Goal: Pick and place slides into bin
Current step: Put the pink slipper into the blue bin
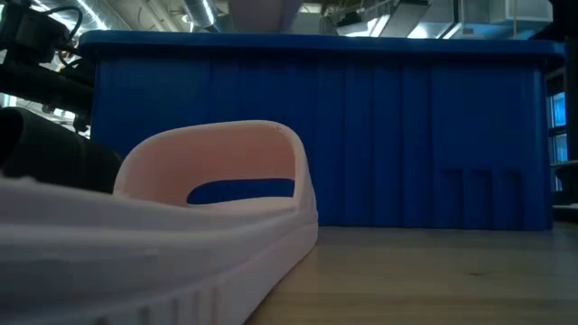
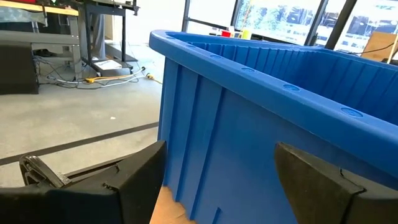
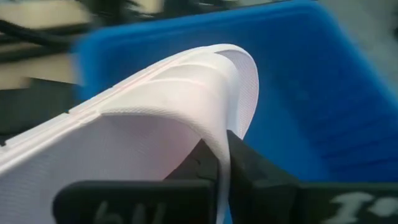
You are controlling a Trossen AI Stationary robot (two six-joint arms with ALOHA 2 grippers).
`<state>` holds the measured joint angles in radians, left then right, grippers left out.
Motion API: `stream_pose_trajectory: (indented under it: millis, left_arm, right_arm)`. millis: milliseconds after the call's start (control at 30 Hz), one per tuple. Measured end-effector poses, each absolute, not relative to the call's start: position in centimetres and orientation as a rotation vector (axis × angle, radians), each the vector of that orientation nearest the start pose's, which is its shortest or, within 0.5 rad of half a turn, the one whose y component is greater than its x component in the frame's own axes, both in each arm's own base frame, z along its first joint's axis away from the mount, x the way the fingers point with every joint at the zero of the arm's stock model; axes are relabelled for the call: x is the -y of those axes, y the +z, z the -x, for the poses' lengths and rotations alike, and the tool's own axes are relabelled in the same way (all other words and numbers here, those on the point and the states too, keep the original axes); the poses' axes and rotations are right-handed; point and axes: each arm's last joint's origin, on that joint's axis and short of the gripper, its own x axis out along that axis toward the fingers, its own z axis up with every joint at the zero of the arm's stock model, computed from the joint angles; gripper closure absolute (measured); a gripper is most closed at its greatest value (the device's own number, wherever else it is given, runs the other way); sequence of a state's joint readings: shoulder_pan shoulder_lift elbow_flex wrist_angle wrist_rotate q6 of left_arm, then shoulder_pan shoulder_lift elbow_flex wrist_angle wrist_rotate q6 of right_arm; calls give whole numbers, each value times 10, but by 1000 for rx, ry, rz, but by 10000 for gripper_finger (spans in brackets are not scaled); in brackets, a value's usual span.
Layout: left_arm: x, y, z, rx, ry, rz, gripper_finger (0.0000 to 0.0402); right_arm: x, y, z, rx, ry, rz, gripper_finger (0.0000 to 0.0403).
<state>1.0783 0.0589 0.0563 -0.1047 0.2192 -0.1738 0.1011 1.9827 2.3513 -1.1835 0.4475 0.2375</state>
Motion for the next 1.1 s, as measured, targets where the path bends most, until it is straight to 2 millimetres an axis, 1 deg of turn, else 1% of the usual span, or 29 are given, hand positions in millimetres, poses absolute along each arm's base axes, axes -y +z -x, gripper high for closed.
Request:
stream_pose_trajectory:
  millis: [67,167,267,333,533,700,867,967,1100]
  left_arm:
    - [-83,168,-51,-13,865,230,111]
    - [-83,168,-51,-13,864,232,111]
    - [-83,168,-51,-12,865,232,111]
    - [-83,168,-51,-12,865,232,111]
    - [-84,168,-50,-10,922,235,111]
    - [-84,168,-50,-9,948,234,111]
    - [-84,167,-49,-11,957,237,111]
    - [-84,167,-49,-12,970,238,111]
    - [-84,167,-49,-12,972,238,111]
  right_arm:
    - [-4,420,-399,-760,-449,39,391]
    - [30,415,-406,-763,-507,55,390]
    - [58,403,-415,-802,-535,113,390]
    - [75,391,-422,-845,-542,167,390]
    - [116,339,-448,-989,-560,214,390]
    - [139,293,-465,-1102,-556,241,390]
    - [154,254,-478,-1168,-547,256,390]
    - [159,236,-484,-1198,-536,269,390]
    - [166,219,-487,-1227,-542,269,389]
